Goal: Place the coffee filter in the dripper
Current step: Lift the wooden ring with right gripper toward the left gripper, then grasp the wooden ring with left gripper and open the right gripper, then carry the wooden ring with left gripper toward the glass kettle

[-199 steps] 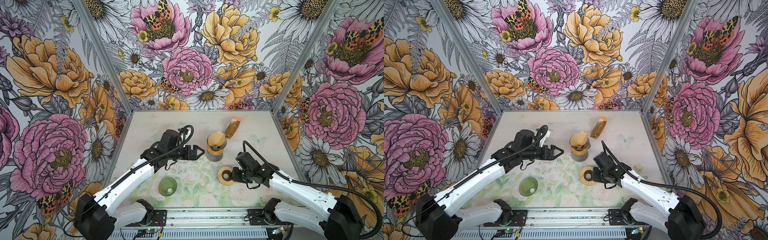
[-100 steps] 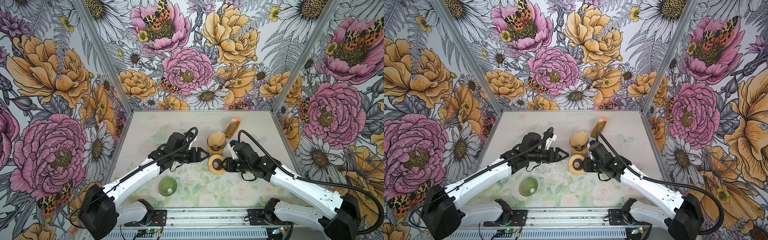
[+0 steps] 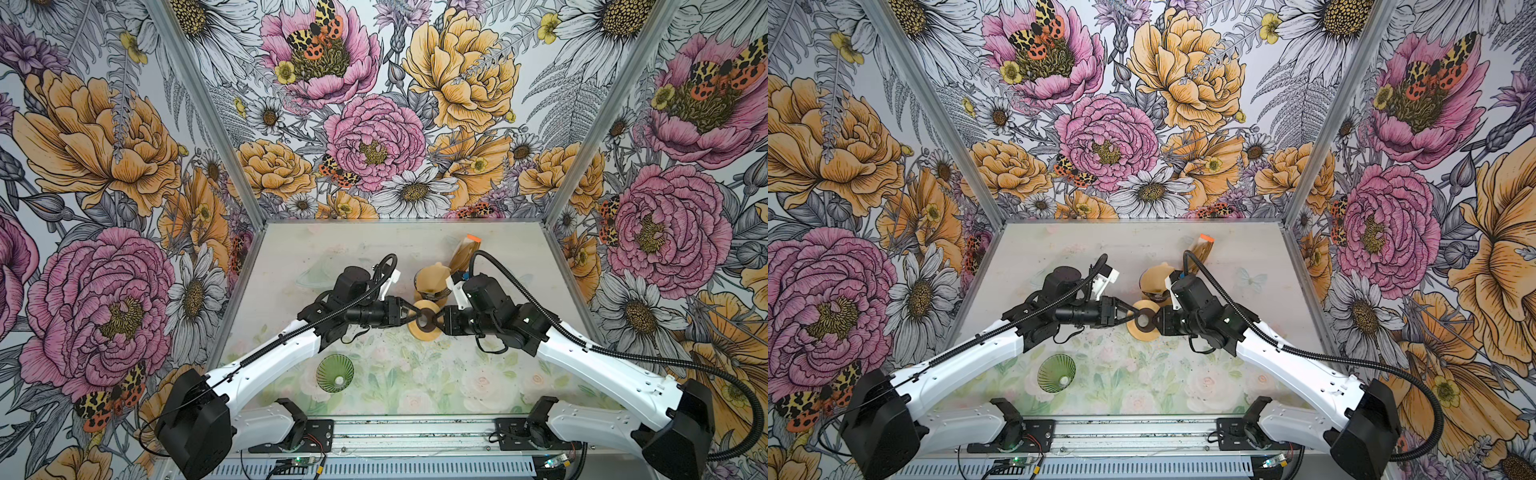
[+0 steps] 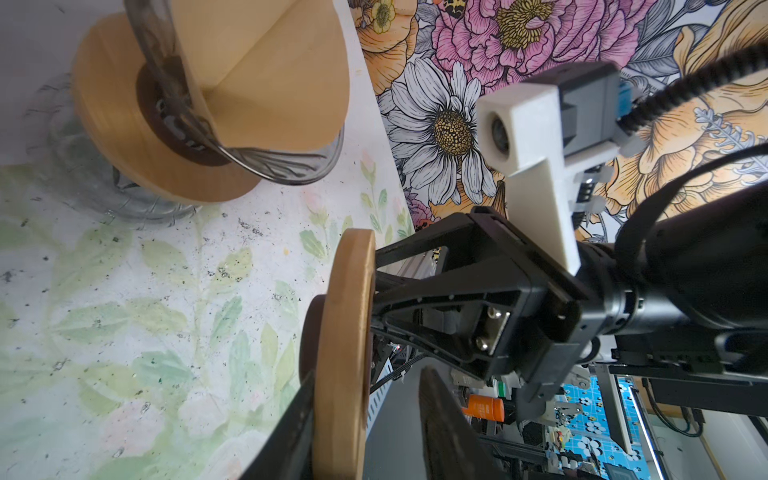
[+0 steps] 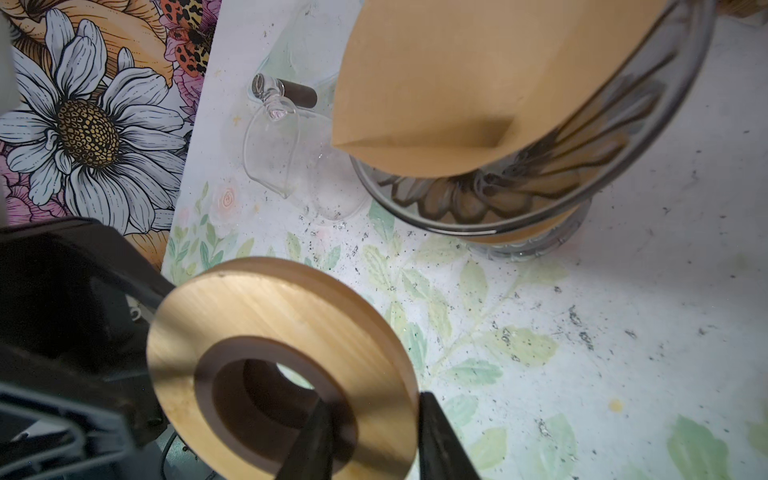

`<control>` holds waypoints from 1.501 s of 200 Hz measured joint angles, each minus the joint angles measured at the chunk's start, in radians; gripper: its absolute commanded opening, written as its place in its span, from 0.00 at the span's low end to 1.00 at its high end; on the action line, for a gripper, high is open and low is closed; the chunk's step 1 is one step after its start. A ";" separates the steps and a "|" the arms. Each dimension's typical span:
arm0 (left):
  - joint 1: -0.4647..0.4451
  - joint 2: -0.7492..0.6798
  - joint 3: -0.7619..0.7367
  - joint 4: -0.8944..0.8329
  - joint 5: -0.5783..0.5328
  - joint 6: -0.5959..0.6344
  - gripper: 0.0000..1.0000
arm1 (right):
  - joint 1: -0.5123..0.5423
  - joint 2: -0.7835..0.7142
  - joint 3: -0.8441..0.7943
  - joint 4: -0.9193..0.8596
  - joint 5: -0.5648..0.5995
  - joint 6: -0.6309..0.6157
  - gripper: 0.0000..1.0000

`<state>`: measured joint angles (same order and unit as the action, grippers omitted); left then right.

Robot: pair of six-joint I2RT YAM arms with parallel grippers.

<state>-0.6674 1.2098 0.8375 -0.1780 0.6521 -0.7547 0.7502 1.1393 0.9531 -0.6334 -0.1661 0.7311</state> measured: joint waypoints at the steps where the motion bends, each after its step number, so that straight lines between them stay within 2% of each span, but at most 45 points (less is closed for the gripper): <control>1: 0.000 0.000 0.000 0.000 0.000 -0.002 0.29 | 0.000 0.000 0.000 0.000 0.000 0.000 0.25; 58: 0.018 -0.010 -0.025 0.015 0.005 -0.013 0.18 | 0.009 0.002 0.003 0.011 0.000 0.000 0.27; 85: 0.032 -0.029 -0.031 0.037 0.016 -0.020 0.15 | 0.009 0.009 0.026 0.010 -0.001 0.000 0.33; 128: 0.095 -0.071 -0.072 0.103 0.054 -0.045 0.15 | 0.011 0.045 0.093 0.026 -0.008 -0.014 0.56; 150: 0.166 -0.093 -0.109 0.133 0.086 -0.069 0.15 | 0.013 0.047 0.128 0.027 -0.008 -0.018 0.71; 200: 0.337 -0.126 -0.170 0.205 0.182 -0.138 0.16 | 0.013 0.032 0.171 0.041 -0.008 -0.056 0.99; 246: 0.475 -0.125 -0.218 0.256 0.249 -0.192 0.16 | 0.013 0.024 0.178 0.041 -0.016 -0.091 0.99; 300: 0.556 -0.057 -0.262 0.304 0.281 -0.238 0.16 | 0.013 0.024 0.178 0.041 -0.024 -0.109 0.98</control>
<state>-0.1116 1.1530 0.5755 0.1265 0.9329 -0.9932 0.7628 1.1637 1.1309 -0.5926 -0.1898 0.6224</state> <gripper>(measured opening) 0.160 0.984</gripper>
